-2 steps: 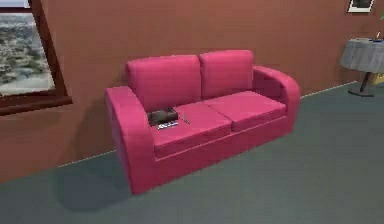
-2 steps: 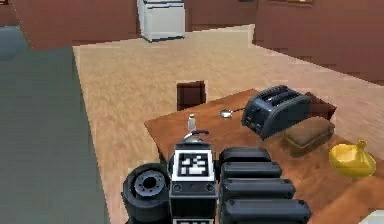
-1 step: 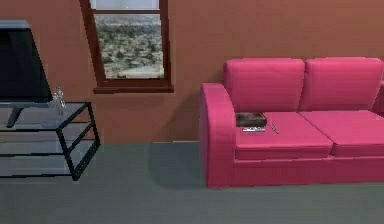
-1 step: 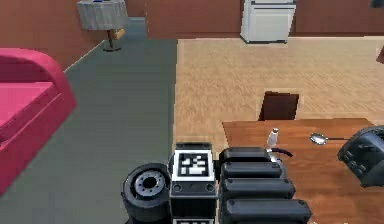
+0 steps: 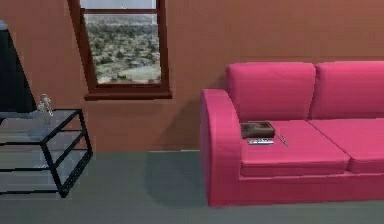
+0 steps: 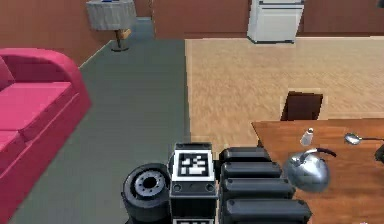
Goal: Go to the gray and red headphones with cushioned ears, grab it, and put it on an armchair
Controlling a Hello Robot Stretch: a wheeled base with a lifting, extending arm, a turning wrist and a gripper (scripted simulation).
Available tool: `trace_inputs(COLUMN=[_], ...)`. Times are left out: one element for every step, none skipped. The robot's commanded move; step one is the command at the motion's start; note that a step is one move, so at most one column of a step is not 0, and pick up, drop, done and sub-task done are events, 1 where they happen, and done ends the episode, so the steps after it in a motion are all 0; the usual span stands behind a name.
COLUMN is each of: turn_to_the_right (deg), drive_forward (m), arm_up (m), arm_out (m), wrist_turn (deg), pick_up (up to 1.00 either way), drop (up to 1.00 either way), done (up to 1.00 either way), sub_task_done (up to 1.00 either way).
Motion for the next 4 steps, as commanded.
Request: trace_inputs(turn_to_the_right=[45.0,36.0,0.0,0.0], drive_forward=[0.0,0.0,1.0,1.0], arm_up=[0.0,0.0,0.0,0.0], arm_out=[0.0,0.0,0.0,0.0], wrist_turn=[0.0,0.0,0.0,0.0], pick_up=[0.0,0.0,0.0,0.0], drop=[0.0,0.0,0.0,0.0], done=[0.0,0.0,0.0,0.0], sub_task_done=[0.0,0.0,0.0,0.0])
